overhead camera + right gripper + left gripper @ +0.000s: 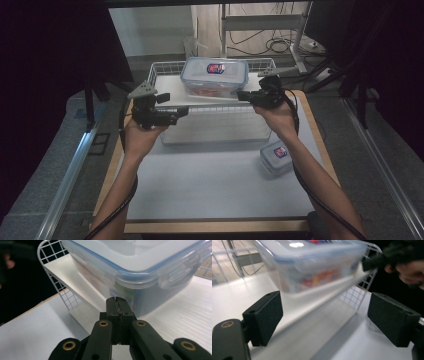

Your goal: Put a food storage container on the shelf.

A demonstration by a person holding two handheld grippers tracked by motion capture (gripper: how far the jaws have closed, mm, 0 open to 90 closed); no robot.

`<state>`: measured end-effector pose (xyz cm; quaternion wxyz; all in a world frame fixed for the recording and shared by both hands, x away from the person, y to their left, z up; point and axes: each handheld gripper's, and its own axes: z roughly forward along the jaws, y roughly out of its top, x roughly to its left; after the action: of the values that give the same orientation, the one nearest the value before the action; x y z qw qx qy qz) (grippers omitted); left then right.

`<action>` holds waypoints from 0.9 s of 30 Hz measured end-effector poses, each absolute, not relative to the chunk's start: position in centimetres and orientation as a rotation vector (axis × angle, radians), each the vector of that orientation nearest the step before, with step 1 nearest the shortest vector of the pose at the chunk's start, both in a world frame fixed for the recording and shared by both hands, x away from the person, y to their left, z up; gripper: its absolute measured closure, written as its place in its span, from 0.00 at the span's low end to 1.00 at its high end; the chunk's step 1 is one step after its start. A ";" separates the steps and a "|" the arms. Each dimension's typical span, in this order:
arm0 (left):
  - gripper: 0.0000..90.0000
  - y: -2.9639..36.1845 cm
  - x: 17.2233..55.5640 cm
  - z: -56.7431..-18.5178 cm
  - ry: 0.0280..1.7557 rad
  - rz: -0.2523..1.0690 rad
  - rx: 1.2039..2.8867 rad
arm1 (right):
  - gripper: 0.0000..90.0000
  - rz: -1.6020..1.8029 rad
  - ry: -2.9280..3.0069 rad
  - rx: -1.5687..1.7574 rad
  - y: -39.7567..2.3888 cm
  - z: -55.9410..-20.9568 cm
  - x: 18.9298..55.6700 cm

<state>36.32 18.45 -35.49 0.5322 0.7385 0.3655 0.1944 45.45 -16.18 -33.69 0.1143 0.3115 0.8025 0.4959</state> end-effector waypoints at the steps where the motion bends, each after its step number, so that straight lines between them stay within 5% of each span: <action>1: 0.13 18.4 35.9 -35.9 0.865 0.460 1.769 | 1.00 1.450 2.349 0.910 -16.2 -33.8 45.6; 18: 0.12 16.8 32.3 -39.9 0.821 0.370 1.803 | 0.99 1.426 2.312 0.982 -16.7 -34.1 47.2; 27: 0.10 16.1 31.2 -40.9 0.812 0.399 1.848 | 0.92 1.481 2.338 0.925 -16.9 -34.5 44.8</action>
<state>31.23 16.07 -40.92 0.5156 0.7695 0.3382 0.1662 44.77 -16.90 -34.47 0.1116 0.3150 0.7961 0.5045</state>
